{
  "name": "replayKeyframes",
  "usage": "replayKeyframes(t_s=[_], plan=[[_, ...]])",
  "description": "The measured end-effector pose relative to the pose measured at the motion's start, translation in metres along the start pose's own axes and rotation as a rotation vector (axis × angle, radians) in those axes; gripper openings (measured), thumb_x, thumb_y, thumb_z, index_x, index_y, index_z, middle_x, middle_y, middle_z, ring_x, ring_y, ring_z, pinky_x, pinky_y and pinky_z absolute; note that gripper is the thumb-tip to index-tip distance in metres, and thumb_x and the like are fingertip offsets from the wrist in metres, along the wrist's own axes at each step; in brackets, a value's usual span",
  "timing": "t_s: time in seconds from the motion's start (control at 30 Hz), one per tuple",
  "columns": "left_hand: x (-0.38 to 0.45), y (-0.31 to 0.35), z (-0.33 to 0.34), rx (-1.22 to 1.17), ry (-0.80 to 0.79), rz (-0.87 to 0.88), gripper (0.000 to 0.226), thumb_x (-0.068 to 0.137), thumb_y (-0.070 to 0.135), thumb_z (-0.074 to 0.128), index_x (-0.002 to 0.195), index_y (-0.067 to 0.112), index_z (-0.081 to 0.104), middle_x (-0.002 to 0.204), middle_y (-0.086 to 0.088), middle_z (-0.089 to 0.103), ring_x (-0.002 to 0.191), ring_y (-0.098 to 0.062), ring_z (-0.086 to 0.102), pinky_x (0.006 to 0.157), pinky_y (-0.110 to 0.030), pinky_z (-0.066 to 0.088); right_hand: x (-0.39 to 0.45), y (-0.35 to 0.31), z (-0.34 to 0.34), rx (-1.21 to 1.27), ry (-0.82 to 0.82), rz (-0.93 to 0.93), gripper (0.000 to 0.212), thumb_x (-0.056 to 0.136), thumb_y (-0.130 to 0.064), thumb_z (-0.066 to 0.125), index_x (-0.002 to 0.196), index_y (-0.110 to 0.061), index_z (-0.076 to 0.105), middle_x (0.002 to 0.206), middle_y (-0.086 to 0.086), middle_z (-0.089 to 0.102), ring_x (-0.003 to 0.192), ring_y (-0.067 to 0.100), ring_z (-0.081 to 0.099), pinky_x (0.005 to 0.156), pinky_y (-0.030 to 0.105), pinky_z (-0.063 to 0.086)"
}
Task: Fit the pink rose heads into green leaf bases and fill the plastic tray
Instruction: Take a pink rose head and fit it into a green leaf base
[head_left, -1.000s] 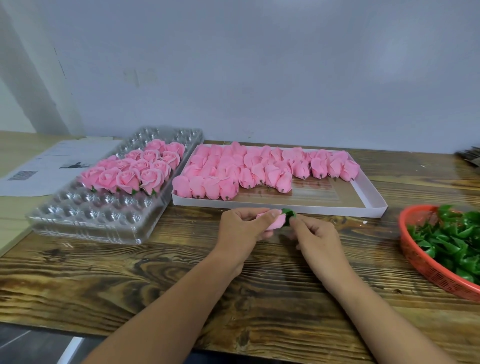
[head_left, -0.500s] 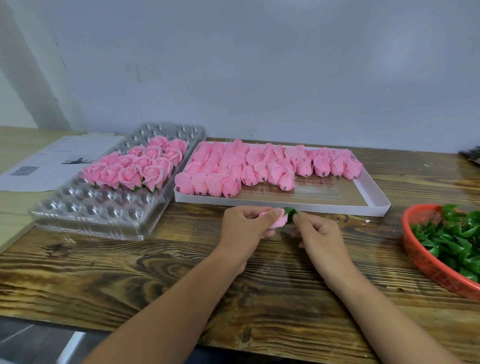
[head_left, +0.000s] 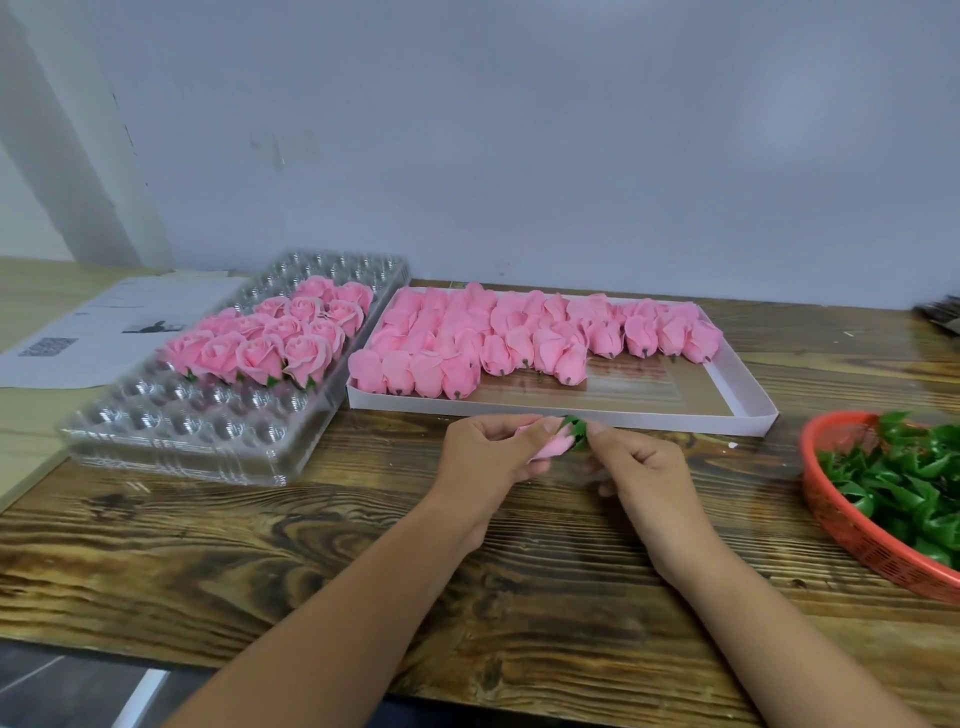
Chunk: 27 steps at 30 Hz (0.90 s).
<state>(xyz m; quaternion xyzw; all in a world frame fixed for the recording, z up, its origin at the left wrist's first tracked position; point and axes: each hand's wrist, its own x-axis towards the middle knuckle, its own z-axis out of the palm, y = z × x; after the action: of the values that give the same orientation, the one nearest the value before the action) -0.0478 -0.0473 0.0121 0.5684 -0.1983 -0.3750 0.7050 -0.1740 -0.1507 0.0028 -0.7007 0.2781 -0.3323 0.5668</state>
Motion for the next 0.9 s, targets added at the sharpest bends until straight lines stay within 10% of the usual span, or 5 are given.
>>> replayKeyframes(t_s=[0.9], plan=[[0.001,0.008,-0.005,-0.09,-0.188,-0.052,0.015,0.094,0.005,0.069,0.1,0.013,0.081,0.107,-0.009,0.078,0.103,-0.018,0.075,0.077,-0.022,0.059,-0.003,-0.013,-0.003,0.206,-0.051,0.13,0.013,0.088,-0.027,0.07,0.095,-0.028,0.081,0.09,-0.002,0.077,0.076,0.002,0.06,0.06,0.018,0.048]])
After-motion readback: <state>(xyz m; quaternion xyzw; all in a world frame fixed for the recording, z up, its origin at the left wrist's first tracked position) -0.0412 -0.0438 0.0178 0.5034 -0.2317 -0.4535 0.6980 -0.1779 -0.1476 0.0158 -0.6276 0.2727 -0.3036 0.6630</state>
